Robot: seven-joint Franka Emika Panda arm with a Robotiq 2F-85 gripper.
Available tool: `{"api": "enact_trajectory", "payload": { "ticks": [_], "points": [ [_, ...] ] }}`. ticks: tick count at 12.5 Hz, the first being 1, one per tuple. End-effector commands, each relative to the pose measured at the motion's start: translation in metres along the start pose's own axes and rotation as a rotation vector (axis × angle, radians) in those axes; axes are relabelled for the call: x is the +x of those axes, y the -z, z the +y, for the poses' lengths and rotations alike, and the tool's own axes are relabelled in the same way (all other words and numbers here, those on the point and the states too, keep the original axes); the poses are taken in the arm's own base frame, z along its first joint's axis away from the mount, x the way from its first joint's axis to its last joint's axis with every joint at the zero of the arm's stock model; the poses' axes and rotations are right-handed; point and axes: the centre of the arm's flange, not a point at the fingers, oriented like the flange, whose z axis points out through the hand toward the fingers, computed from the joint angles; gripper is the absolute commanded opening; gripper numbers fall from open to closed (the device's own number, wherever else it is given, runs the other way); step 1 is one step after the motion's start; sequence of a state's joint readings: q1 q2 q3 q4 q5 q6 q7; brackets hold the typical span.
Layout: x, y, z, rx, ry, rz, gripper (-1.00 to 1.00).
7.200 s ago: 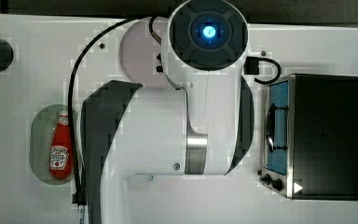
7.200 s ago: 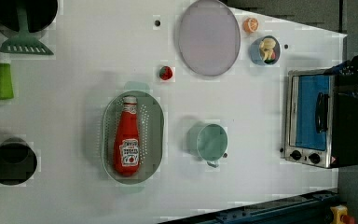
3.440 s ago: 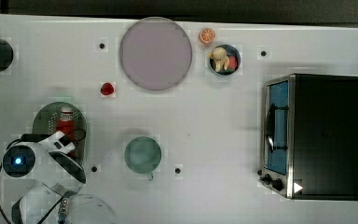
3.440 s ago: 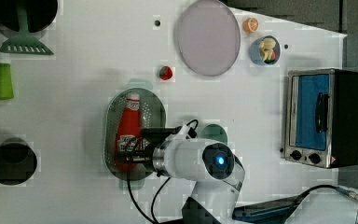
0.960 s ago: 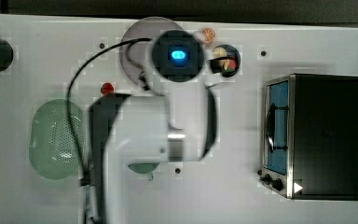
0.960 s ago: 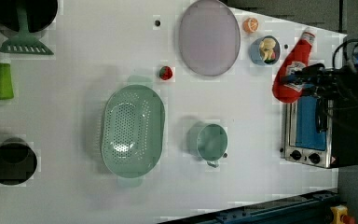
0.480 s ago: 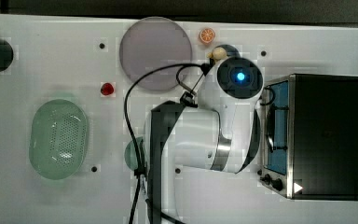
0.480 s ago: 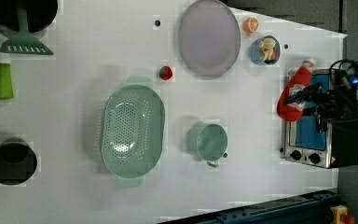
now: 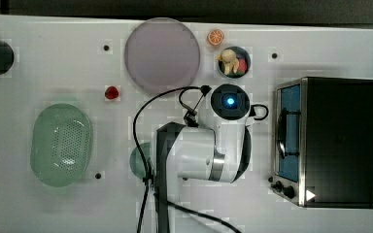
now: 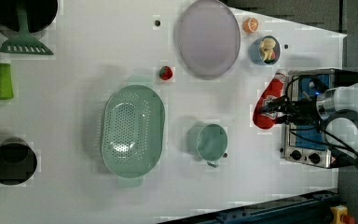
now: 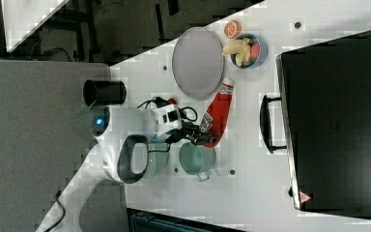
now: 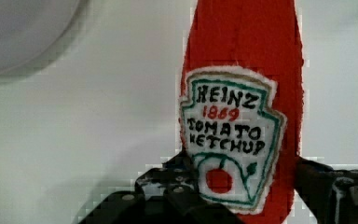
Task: Pick ketchup from strainer and place it on the table
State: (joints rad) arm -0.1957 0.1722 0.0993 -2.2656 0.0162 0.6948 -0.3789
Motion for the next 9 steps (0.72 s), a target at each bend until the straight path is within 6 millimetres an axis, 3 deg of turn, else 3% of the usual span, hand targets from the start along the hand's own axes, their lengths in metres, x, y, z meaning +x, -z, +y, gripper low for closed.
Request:
{"api": "enact_trajectory", "payload": {
  "ticks": [1,2,5,7,9],
  "points": [
    [0.0,-0.018,-0.008,0.012,0.045,0.032,0.22],
    [0.002,-0.029,-0.007,0.012,0.042,0.027,0.29],
    [0.005,-0.032,-0.007,0.015,0.039,0.032,0.93],
    [0.005,-0.01,-0.008,0.022,0.036,0.048,1.0],
    [0.008,0.031,-0.012,0.038,0.038,0.09,1.0]
  ]
}}
